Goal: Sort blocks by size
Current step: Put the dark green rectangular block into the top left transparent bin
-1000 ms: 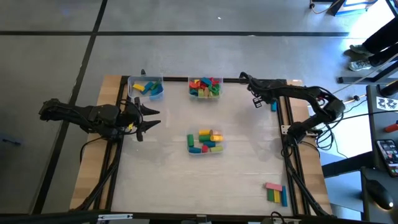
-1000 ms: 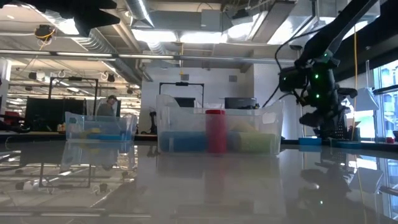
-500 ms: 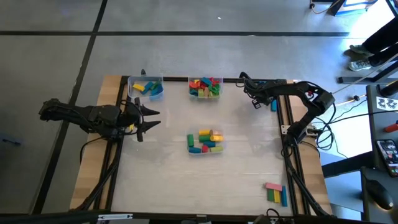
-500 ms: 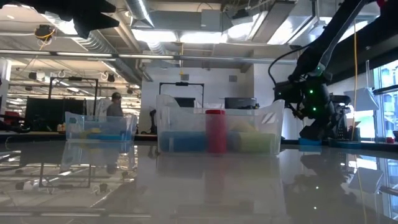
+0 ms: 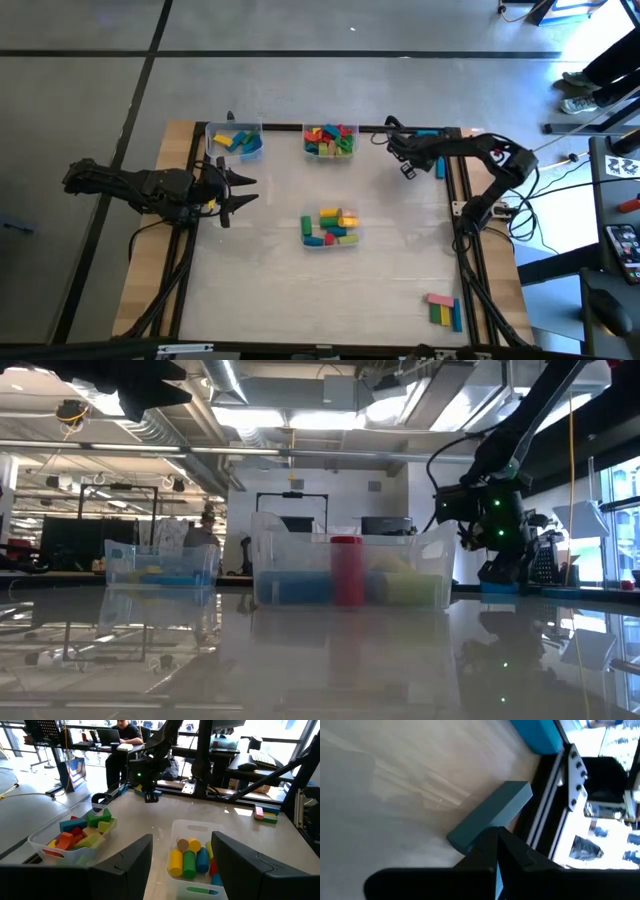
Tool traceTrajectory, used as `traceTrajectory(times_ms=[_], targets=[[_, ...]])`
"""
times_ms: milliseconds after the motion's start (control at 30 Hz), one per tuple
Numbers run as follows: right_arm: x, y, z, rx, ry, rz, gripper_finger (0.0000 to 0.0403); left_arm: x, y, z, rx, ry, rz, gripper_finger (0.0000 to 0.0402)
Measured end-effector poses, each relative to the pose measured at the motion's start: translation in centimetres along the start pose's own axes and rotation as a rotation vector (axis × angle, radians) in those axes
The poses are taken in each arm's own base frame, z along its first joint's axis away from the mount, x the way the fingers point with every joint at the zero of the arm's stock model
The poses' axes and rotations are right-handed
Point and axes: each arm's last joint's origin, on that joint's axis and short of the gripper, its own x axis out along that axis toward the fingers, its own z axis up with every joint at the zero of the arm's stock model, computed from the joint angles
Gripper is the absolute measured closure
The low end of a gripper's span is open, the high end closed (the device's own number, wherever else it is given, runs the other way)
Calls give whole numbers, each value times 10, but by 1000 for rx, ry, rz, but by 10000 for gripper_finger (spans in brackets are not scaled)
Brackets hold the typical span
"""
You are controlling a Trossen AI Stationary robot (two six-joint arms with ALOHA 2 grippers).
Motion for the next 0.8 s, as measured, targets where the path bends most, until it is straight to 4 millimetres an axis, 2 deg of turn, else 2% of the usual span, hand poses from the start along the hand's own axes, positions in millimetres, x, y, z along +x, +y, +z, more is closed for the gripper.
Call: traceTrajectory(times_ms=[233, 567, 800], targets=[[-24, 23, -10, -134, -9, 47, 393, 0, 0, 0, -1, -1, -1, 203], [-65, 60, -34, -315, -52, 106, 393, 0, 0, 0, -1, -1, 0, 203], [-93, 74, -53, -330, -102, 103, 393, 0, 0, 0, -2, -2, 0, 203]])
